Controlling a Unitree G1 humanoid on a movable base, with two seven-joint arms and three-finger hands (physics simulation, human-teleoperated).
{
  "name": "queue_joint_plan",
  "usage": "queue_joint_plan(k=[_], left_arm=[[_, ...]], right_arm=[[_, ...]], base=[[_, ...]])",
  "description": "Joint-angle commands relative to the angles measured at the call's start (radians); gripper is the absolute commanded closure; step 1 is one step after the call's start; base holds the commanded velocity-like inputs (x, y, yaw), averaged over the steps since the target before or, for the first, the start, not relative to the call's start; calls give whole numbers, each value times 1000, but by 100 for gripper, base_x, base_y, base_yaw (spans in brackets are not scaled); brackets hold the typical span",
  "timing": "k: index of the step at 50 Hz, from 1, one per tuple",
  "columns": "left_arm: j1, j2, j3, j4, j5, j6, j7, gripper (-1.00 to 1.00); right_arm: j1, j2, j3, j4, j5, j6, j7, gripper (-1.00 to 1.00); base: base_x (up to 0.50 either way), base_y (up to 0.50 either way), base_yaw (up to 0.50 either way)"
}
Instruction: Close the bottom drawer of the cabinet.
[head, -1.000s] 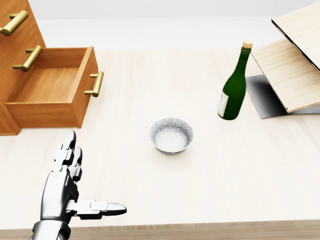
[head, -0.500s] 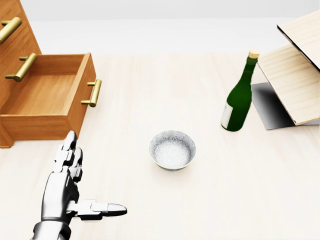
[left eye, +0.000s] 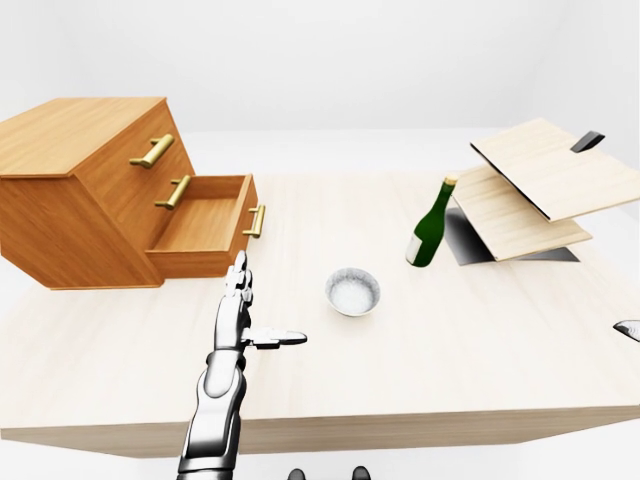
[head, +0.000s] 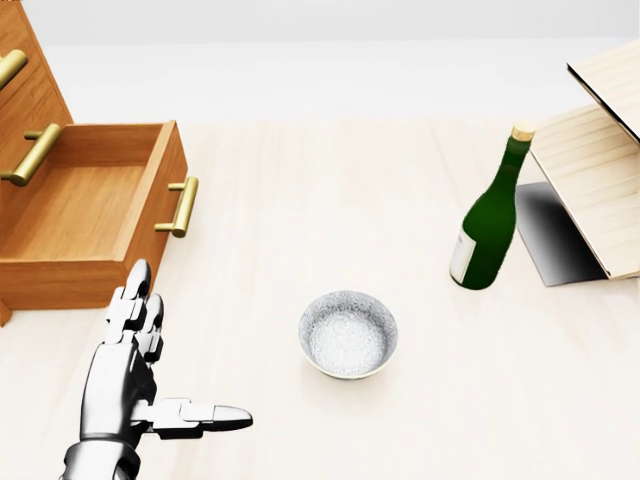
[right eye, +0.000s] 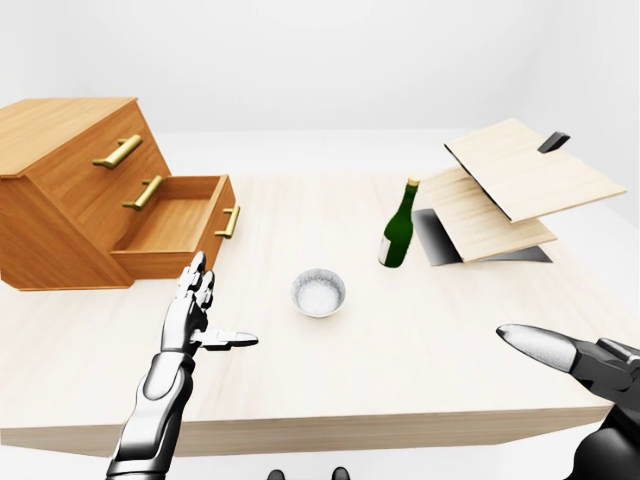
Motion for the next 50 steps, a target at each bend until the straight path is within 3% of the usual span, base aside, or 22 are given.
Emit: queue_joint_plan(k=[1, 29, 34, 38, 42, 44, 47, 50], left_arm=[[-2, 1, 3, -5, -2, 6, 0, -100], [-19, 4, 7, 46, 0, -18, 3, -100], [-88, 13, 20, 111, 3, -18, 17, -100], [-165, 29, 32, 165, -9, 15, 14, -100], [-233, 42, 50, 237, -30, 21, 15, -100], [-267, 49, 54, 307, -27, -20, 29, -100], [-315, 60, 59, 396, -29, -58, 42, -100], [-378, 78, 70, 511, -33, -65, 53, -100]], right_arm=[[-3, -3, 1, -1, 1, 0, 0, -100], [13, 18, 8, 6, -26, 0, 23, -100], [14, 20, 9, 7, -28, 0, 28, -100], [14, 23, 16, 5, -36, 0, 30, -100], [15, 25, 17, 2, -37, 0, 31, -100], [15, 27, 22, 3, -43, 0, 33, -100], [16, 32, 30, 6, -54, 0, 38, -100], [14, 30, 30, 5, -54, 0, 38, -100]], base=[[17, 0, 0], [15, 0, 0], [0, 0, 0], [0, 0, 0], [0, 0, 0], [0, 0, 0], [0, 0, 0], [0, 0, 0]])
